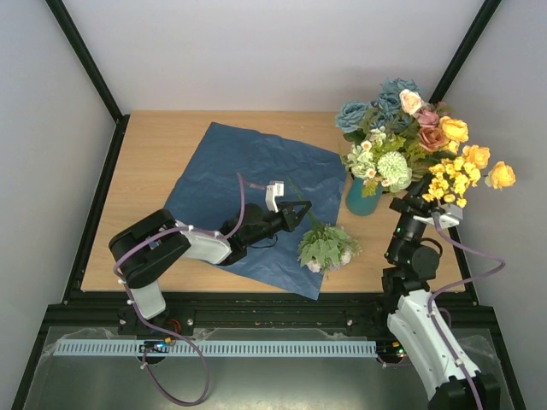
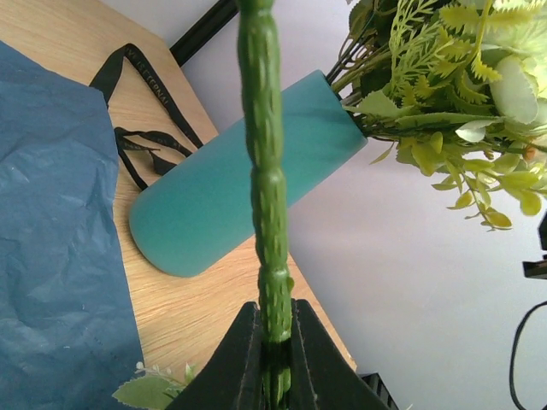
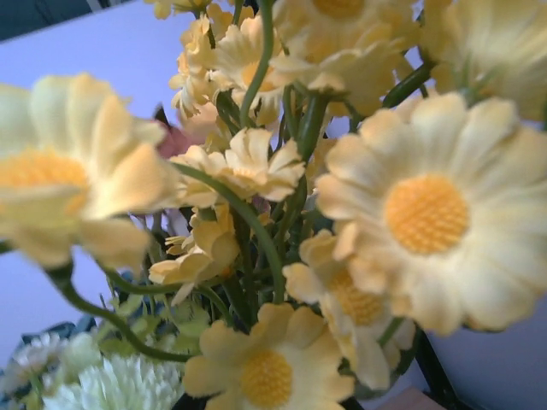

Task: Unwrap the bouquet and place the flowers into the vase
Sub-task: Insert the fake flower into the vase.

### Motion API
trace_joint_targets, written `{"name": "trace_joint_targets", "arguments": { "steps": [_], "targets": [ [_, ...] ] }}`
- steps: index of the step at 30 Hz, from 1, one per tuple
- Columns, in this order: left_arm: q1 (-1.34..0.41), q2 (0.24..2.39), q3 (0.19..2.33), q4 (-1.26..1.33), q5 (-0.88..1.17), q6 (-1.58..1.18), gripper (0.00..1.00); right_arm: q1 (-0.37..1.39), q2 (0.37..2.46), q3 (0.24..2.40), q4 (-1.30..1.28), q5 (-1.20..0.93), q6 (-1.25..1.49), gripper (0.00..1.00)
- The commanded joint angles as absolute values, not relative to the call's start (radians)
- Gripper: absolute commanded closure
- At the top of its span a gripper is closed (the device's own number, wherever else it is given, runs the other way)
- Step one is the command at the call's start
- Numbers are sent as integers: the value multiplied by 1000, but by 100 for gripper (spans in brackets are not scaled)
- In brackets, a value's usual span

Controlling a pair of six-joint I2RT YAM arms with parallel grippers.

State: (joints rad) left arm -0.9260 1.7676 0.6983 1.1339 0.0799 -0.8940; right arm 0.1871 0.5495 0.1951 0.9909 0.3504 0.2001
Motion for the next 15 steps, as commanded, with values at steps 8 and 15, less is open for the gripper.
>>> {"name": "trace_joint_targets", "arguments": {
  "steps": [8,15],
  "targets": [
    [-926,1767,710,1170,97,-907,98,184,642,205,1093,348,169,99],
    [-927,1770,716,1170,101,-907,98,184,671,213,995,355,156,99]
  ]
}}
